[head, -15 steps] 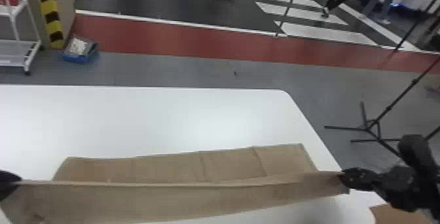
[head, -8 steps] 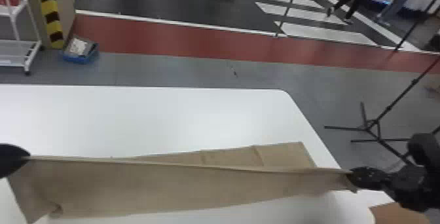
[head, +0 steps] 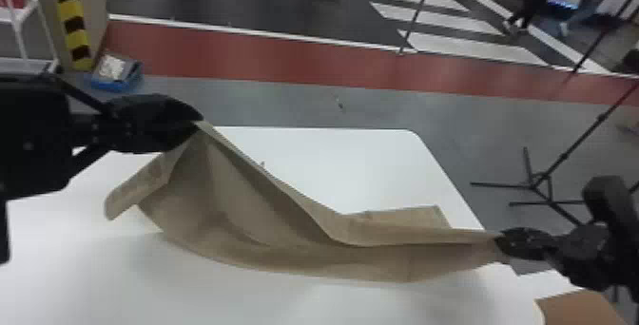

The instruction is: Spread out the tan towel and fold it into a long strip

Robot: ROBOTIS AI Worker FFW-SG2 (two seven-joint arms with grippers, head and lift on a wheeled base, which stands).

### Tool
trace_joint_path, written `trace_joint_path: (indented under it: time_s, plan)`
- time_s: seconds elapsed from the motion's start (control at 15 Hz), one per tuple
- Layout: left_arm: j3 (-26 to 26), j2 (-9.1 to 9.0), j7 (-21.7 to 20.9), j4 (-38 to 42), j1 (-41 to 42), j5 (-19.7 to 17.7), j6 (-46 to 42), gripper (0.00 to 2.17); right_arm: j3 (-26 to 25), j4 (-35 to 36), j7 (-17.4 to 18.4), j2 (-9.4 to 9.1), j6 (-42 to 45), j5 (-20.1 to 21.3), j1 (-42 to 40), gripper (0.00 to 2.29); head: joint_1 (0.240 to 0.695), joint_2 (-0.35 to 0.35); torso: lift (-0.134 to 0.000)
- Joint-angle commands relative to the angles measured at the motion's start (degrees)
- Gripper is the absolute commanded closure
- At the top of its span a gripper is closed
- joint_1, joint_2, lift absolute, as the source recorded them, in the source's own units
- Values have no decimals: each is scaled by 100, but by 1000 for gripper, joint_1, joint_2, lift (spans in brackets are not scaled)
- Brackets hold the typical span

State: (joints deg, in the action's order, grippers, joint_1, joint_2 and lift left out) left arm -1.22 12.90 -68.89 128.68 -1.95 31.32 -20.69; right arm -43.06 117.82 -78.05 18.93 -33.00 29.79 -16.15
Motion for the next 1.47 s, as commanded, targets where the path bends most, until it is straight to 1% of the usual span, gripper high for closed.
trace_joint_path:
  time_s: [0.0,0.07,0.13,0.27,0.33,0.4,0.47,0.53,0.6,0.67,0.73,0.8,0.87,0.93,1.07,1.13,1.2,1.33,1.4]
  plan:
    - [254,55,-160,430,326,-100,-167,2142,-1,-101,-28,-12,157,0,-73,2250,695,-350,-118]
    - [676,134,-291,457,572,-223,-238,2142,8,-198,-28,-12,333,0,-73,2246,695,-350,-118]
    - [1195,283,-327,430,968,-320,-413,2142,61,-304,-28,-12,508,0,-73,2250,695,-350,-118]
    - [2118,362,-335,52,1847,-469,-1222,2142,87,-400,-28,-12,790,9,-108,2250,695,-350,-118]
    - [2548,389,-362,-238,2234,-662,-1573,2142,87,-427,-28,-12,878,9,-108,2250,695,-350,-118]
    - [2873,441,-432,-519,2480,-856,-1732,2142,70,-497,-28,49,878,0,-99,2250,695,-350,-118]
    - [3058,468,-406,-668,2585,-926,-1767,2142,-1,-567,-28,102,878,-17,-11,2250,695,-350,-118]
    - [3207,476,-353,-739,2603,-979,-1784,2142,-176,-611,-28,181,842,-140,138,2250,695,-350,-118]
    - [3287,476,-318,-739,2585,-1102,-1784,2142,-352,-585,-28,190,667,-448,341,2250,695,-350,-118]
    - [3269,468,-283,-739,2471,-1163,-1784,2142,-422,-427,-28,190,333,-729,464,2250,695,-350,-118]
    - [3164,415,-256,-747,2234,-1137,-1697,2142,-379,-154,-28,181,-19,-870,578,2250,695,-350,-118]
    - [3005,362,-309,-739,2014,-1067,-1573,2142,-256,101,-28,146,-247,-852,675,2246,695,-350,-118]
    - [2988,283,-327,-739,1944,-1076,-1521,2142,-159,232,-28,137,-406,-808,683,2250,695,-350,-118]
    - [2917,257,-423,-703,1935,-1093,-1538,2142,-97,285,-28,119,-406,-755,648,2250,695,-350,-118]
    - [2970,266,-581,-677,2067,-1120,-1573,2142,-124,285,-28,119,-195,-738,367,2250,695,-350,-118]
    - [3164,274,-687,-651,2251,-1207,-1626,2142,-238,276,-28,93,87,-747,174,2250,695,-350,-118]
    - [3331,283,-792,-589,2462,-1322,-1679,2142,-458,259,-28,49,333,-799,42,2246,695,-350,-118]
    - [3577,345,-1337,-572,2866,-1735,-1784,2142,-871,66,-28,76,667,-966,-116,2250,695,-350,-118]
    - [3577,389,-1575,-545,3016,-1735,-1784,2142,-1003,-58,-28,102,754,-1001,-116,2250,695,-350,-118]
